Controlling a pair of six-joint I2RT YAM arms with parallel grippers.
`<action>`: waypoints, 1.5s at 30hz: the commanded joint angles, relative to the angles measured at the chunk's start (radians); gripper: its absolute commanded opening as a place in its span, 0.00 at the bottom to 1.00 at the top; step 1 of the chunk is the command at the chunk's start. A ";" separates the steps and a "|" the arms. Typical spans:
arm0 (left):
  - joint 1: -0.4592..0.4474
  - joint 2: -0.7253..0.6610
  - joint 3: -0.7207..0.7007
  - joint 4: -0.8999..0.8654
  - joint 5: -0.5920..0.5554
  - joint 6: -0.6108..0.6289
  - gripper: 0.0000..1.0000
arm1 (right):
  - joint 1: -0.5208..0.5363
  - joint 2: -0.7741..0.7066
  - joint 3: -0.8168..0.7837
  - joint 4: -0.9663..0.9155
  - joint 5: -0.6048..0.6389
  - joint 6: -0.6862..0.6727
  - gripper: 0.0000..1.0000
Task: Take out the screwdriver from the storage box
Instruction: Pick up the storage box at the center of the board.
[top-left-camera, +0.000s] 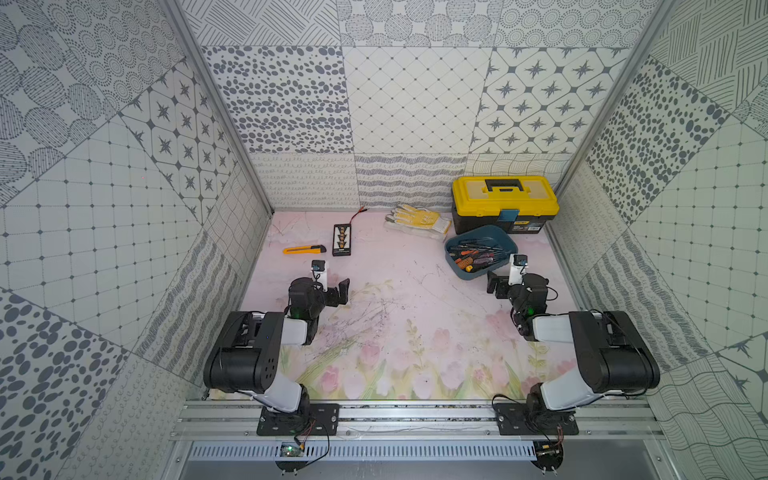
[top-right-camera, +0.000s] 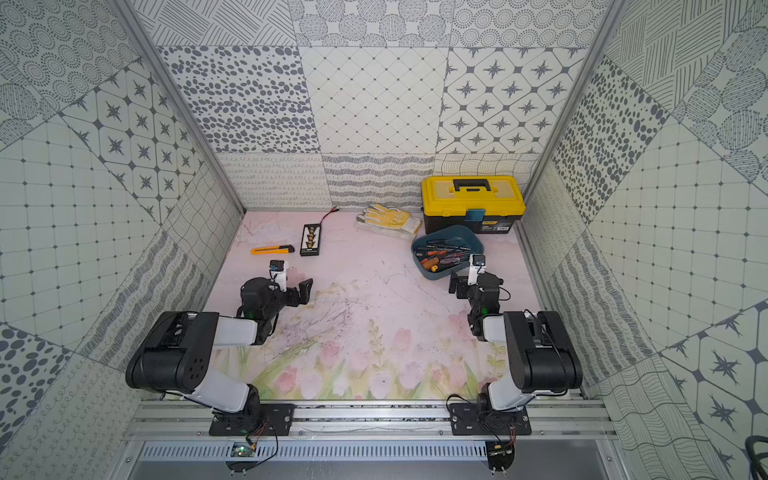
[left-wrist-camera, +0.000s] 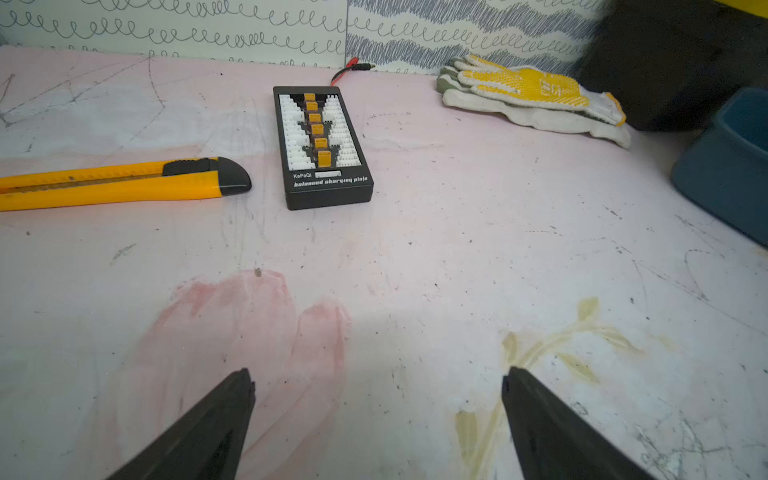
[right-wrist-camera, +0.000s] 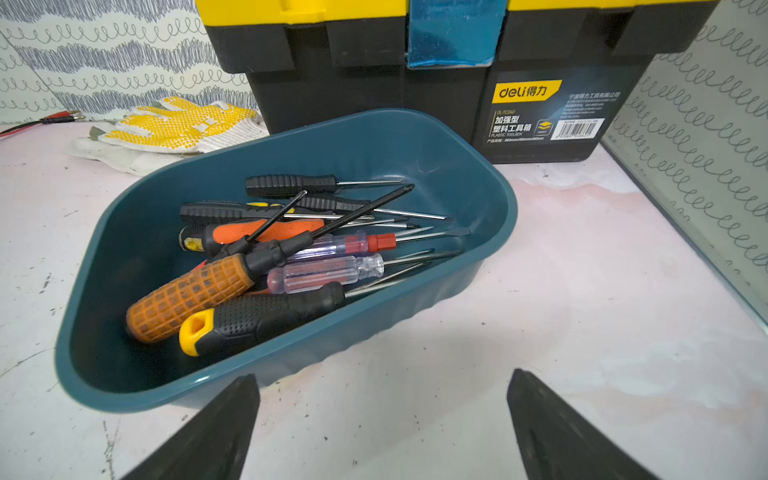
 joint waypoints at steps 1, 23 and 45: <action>-0.007 0.004 0.012 0.008 -0.061 -0.013 0.99 | 0.005 0.009 0.017 0.041 0.009 -0.003 0.99; -0.008 0.003 0.017 0.000 -0.081 -0.018 0.99 | 0.007 -0.036 -0.006 0.051 0.044 0.007 0.99; -0.057 -0.216 0.453 -0.652 -0.050 -0.121 0.99 | 0.010 -0.261 0.284 -0.663 0.161 0.427 0.89</action>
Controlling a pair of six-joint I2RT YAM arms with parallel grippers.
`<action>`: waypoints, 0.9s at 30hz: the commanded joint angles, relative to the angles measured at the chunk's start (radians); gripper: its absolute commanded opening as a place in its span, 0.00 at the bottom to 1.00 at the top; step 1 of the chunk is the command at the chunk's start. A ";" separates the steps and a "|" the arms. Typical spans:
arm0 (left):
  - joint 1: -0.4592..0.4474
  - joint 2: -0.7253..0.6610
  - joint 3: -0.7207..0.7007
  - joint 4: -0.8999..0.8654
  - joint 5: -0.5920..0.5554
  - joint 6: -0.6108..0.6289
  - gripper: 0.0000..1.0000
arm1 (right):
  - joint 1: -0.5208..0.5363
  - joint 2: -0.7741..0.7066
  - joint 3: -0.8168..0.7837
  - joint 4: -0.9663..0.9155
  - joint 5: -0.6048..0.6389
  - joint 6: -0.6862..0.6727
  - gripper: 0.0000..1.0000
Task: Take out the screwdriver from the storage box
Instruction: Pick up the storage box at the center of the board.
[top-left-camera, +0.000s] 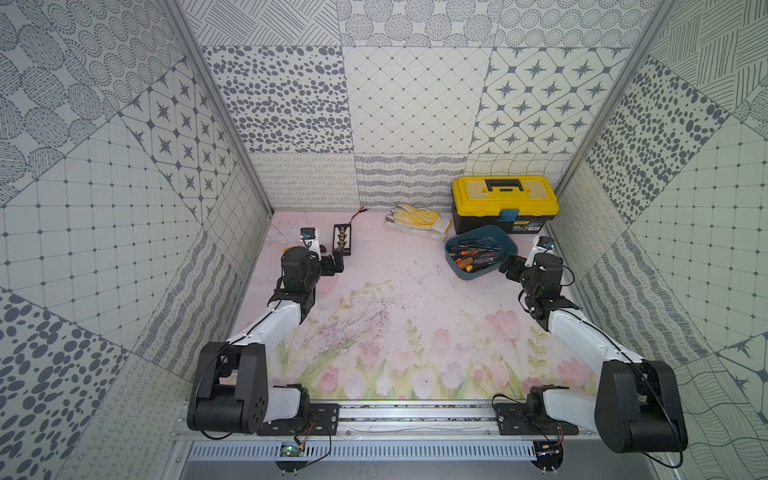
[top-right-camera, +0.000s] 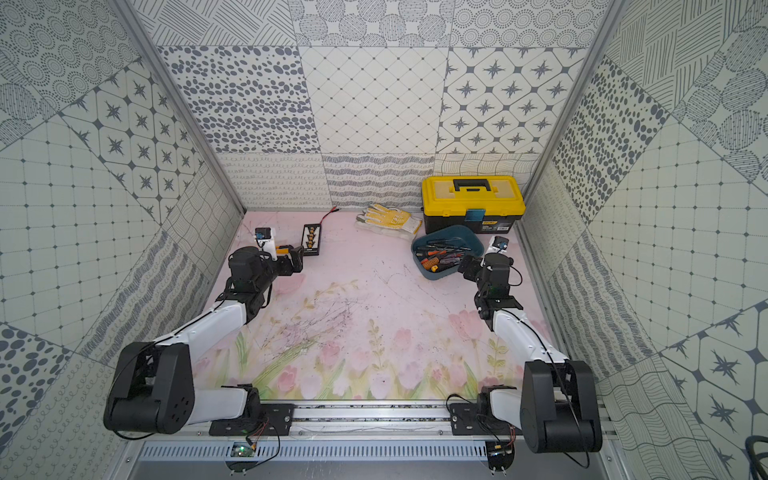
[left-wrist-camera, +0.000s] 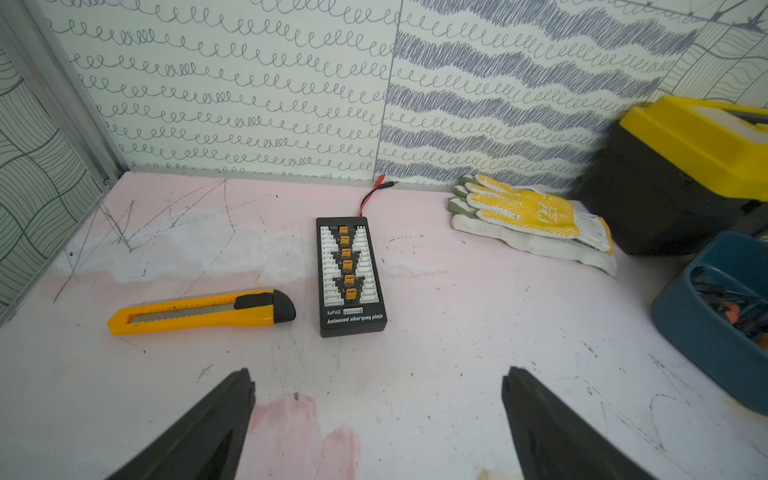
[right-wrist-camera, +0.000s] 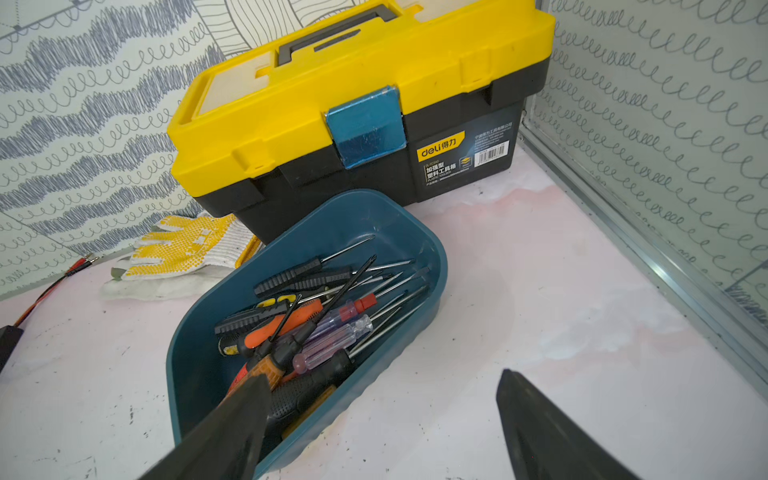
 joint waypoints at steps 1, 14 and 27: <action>-0.034 0.009 0.127 -0.208 0.073 -0.051 0.99 | 0.008 0.052 0.045 -0.086 0.020 0.129 0.88; -0.251 0.216 0.423 -0.461 0.074 -0.004 0.99 | 0.026 0.274 0.218 -0.253 0.052 0.300 0.73; -0.421 0.375 0.548 -0.600 -0.015 0.036 0.99 | 0.026 0.440 0.338 -0.333 0.011 0.316 0.59</action>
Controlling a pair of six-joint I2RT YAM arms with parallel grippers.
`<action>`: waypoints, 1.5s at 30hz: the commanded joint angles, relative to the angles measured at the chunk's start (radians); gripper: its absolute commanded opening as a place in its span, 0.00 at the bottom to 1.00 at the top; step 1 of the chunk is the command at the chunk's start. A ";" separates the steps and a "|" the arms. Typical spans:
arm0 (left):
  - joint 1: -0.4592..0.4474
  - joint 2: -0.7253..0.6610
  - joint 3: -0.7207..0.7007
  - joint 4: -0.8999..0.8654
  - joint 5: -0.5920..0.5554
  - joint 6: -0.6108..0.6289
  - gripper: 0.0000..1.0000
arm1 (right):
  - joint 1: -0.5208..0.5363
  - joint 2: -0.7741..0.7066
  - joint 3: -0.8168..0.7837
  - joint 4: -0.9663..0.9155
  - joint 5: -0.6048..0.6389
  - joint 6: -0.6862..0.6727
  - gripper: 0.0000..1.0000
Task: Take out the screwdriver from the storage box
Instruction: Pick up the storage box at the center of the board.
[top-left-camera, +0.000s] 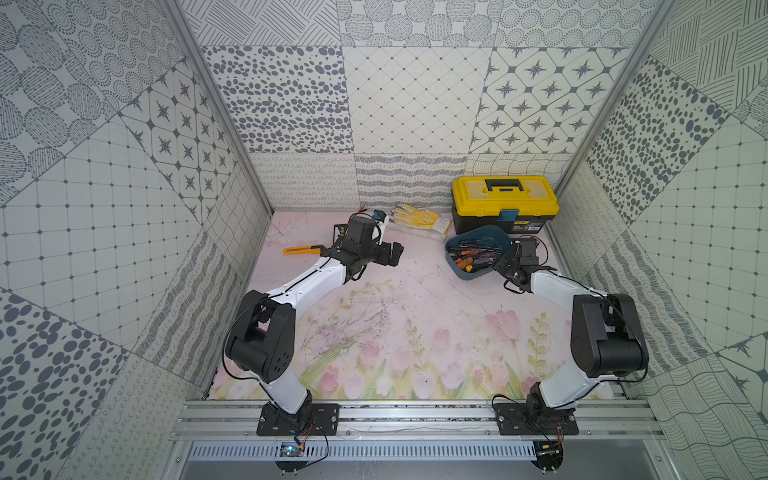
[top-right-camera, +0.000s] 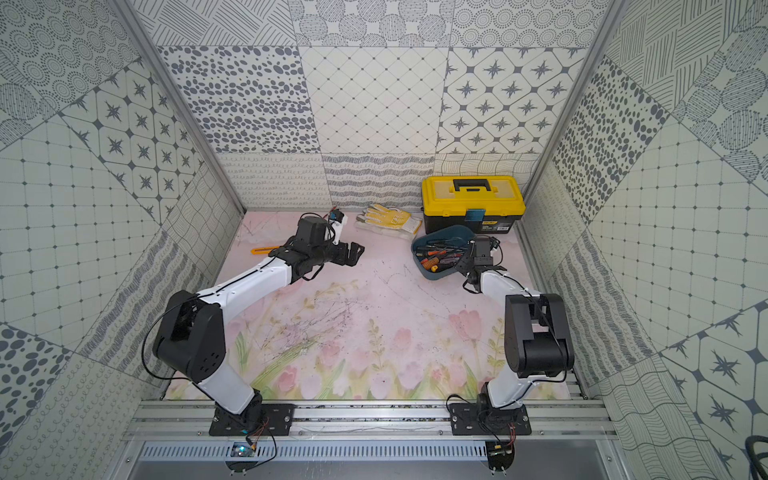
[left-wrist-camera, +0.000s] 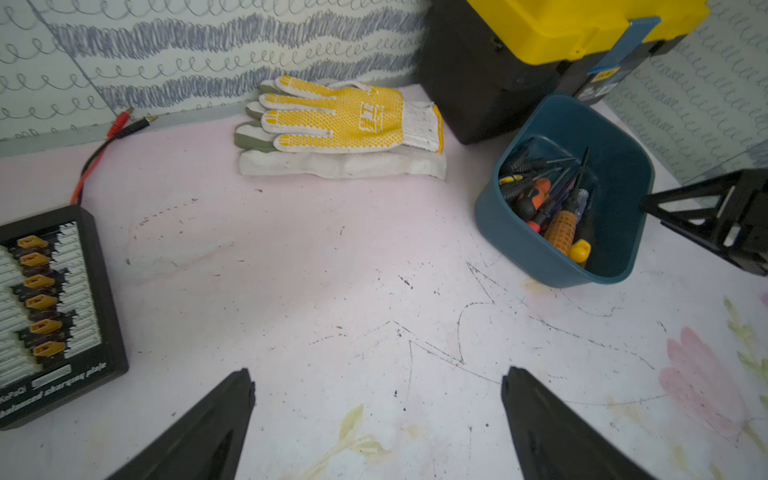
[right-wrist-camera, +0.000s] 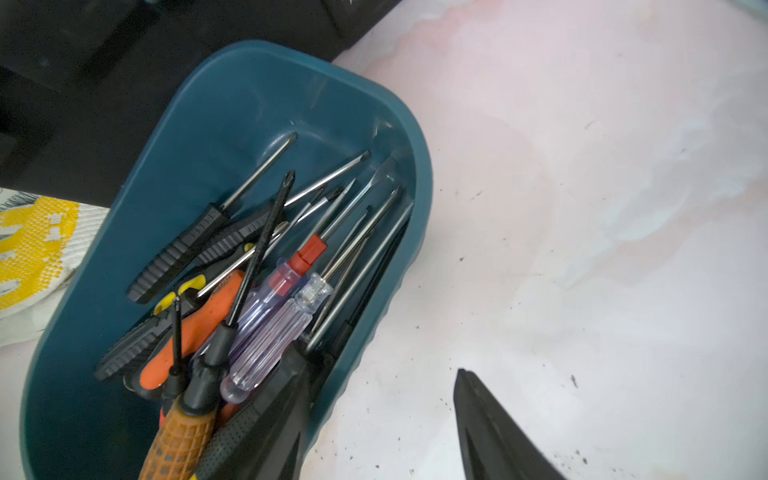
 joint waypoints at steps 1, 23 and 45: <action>-0.040 0.038 0.032 -0.107 -0.035 0.035 0.99 | 0.004 0.043 0.038 -0.013 -0.016 0.006 0.58; -0.057 0.089 0.039 -0.166 -0.031 0.011 0.99 | 0.002 0.144 0.099 -0.066 -0.076 -0.045 0.26; -0.057 0.058 0.015 -0.127 0.028 -0.021 0.99 | 0.086 0.024 -0.013 -0.042 -0.238 -0.240 0.00</action>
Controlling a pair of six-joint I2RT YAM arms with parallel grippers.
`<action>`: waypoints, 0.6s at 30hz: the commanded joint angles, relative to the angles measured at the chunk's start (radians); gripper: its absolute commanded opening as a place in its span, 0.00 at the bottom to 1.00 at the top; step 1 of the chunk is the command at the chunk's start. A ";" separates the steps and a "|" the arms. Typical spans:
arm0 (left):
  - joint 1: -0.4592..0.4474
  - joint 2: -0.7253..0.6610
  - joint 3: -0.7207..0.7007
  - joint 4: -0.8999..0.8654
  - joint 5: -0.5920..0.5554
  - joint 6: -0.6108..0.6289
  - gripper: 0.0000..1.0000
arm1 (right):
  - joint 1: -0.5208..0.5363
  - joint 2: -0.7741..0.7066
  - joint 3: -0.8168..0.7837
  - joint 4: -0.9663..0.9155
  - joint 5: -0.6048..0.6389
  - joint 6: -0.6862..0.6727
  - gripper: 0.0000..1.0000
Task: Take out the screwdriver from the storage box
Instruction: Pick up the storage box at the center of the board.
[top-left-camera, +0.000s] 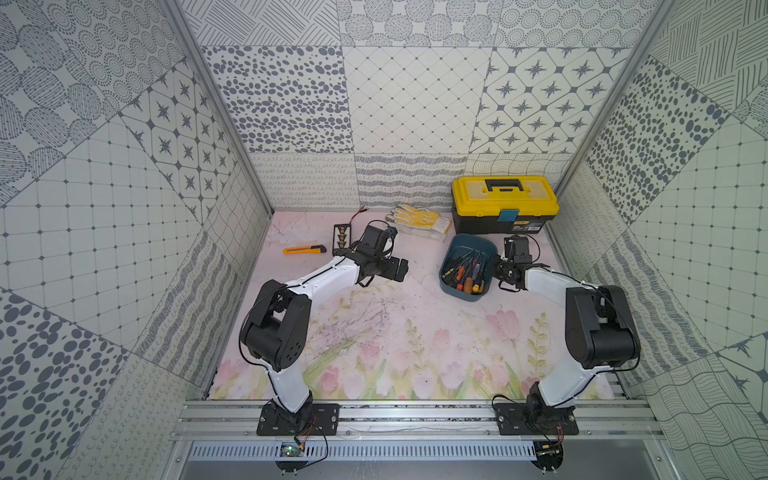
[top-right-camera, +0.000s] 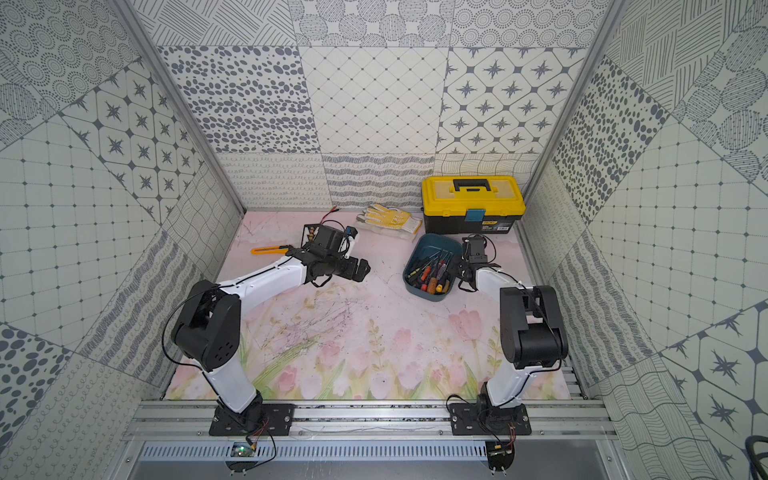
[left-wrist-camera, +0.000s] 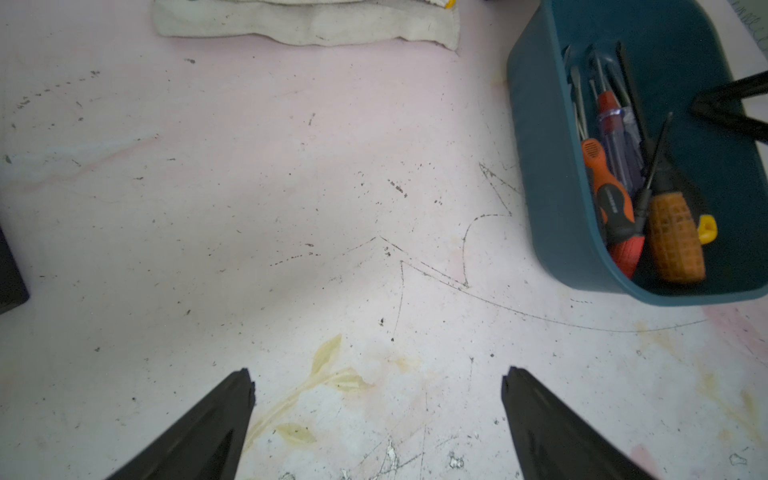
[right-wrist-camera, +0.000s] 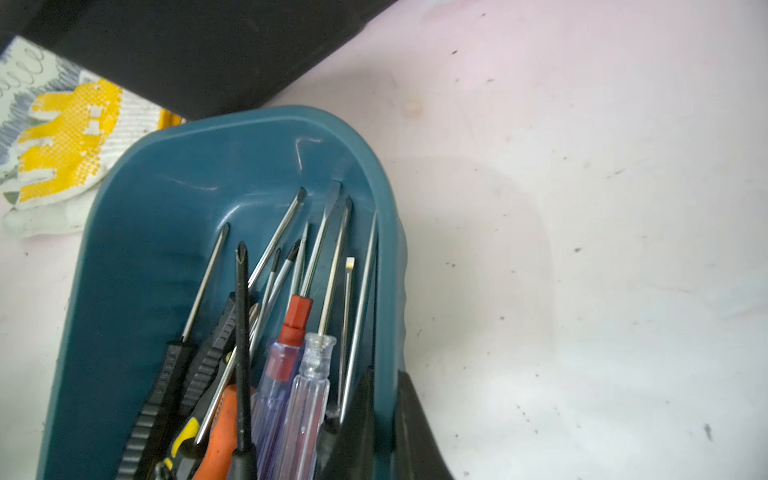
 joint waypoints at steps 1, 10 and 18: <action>-0.003 -0.034 -0.025 0.060 0.047 -0.028 0.99 | 0.058 -0.029 -0.030 -0.047 -0.063 -0.103 0.00; -0.003 -0.106 -0.154 0.232 -0.052 -0.138 0.99 | 0.164 -0.079 -0.014 -0.072 -0.050 -0.227 0.00; -0.002 -0.163 -0.296 0.399 -0.099 -0.204 0.99 | 0.244 -0.048 0.033 -0.084 -0.092 -0.271 0.00</action>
